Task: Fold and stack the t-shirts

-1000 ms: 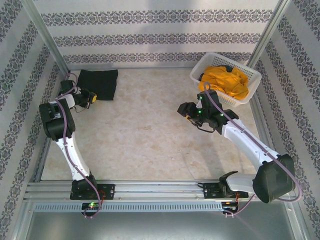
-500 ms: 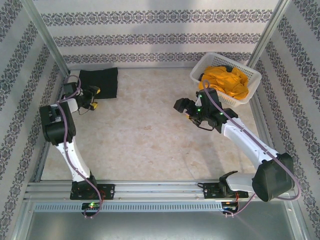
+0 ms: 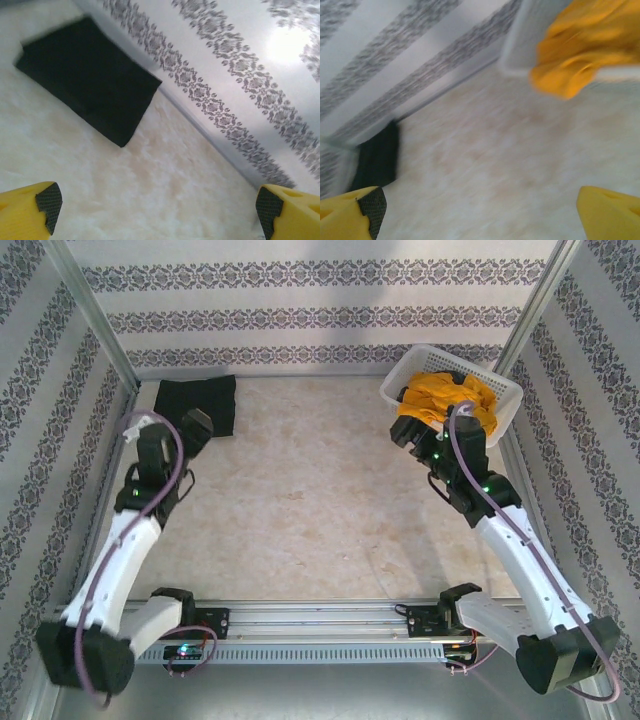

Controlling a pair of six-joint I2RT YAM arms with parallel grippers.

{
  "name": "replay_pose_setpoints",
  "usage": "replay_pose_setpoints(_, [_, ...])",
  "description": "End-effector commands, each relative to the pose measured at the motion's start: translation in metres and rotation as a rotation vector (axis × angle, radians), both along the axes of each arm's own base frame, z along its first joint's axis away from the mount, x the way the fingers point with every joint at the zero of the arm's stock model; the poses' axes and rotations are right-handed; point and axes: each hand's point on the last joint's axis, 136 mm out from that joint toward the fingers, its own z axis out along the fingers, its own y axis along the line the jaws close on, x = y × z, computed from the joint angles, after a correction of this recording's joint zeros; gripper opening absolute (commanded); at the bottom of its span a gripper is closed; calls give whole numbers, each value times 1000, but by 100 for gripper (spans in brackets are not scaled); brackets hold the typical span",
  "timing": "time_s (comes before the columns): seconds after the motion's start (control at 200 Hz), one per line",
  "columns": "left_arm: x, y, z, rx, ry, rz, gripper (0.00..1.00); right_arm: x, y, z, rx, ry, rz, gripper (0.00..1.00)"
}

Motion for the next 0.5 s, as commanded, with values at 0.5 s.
replay_pose_setpoints(0.5, [28,40,-154,590,89,-76,100,25,-101,-154,-555,-86,-106,98])
